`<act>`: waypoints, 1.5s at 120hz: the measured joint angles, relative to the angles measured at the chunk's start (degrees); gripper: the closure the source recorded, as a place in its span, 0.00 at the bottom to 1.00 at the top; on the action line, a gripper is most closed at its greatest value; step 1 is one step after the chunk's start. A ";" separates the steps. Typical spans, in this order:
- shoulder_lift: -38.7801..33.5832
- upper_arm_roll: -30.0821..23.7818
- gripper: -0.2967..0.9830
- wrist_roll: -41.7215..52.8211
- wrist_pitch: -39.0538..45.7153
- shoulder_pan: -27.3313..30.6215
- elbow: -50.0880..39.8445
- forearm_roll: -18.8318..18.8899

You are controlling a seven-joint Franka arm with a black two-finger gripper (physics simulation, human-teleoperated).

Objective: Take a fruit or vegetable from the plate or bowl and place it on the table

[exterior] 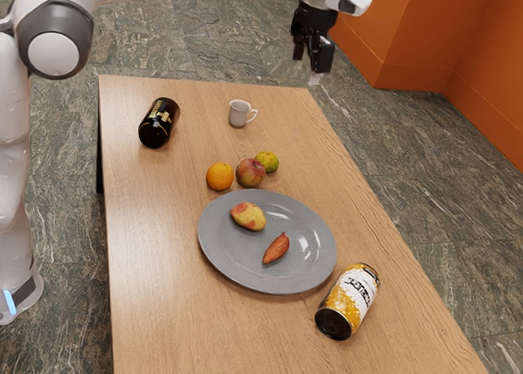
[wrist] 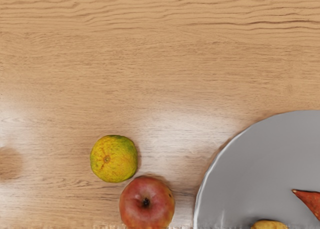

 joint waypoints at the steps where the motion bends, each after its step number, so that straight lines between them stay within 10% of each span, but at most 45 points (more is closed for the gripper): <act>1: 0.01 0.01 0.23 0.00 -0.13 0.04 0.03 0.04; 128: 7.16 -9.82 0.23 -0.37 -7.24 -5.88 7.84 1.21; 180: -14.39 -6.90 0.23 1.38 13.94 -5.25 -40.82 -2.93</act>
